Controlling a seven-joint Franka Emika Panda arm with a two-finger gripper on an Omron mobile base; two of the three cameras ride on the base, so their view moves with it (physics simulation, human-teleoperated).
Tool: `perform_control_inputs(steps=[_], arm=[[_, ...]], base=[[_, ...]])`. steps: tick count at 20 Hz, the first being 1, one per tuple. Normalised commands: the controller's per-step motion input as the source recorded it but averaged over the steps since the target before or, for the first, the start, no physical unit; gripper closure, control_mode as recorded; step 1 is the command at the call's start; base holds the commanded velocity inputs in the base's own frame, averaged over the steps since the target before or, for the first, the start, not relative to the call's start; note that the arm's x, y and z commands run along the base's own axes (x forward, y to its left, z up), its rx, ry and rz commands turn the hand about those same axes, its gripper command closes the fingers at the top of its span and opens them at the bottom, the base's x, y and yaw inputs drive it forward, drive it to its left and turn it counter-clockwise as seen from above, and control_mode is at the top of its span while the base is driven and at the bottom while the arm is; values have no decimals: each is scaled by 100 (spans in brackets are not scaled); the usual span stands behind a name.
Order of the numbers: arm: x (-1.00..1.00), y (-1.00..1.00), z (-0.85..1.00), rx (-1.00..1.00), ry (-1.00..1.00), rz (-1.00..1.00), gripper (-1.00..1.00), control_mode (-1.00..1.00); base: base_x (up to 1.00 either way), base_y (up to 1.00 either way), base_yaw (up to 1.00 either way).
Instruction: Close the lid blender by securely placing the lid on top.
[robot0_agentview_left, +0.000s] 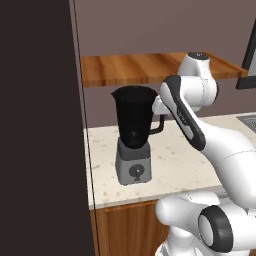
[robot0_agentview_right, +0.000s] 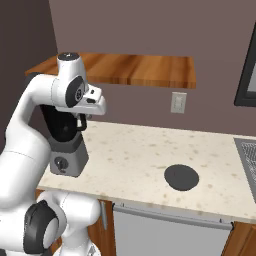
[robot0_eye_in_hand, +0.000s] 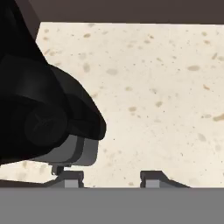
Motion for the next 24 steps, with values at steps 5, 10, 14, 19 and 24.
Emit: perform_control_inputs(steps=[5,10,14,19,24], arm=[[-3,0,-3,0,0,0,-100,-100],[-21,-44,-22,7,-2,-7,-100,-100],[-50,-100,-14,18,-3,-29,-100,-100],[-27,-100,-1,17,0,-35,-100,-100],[-8,-98,-22,6,6,-30,-100,-100]], base=[[0,0,0],[0,0,0],[0,0,0],[0,0,0],[0,0,0]])
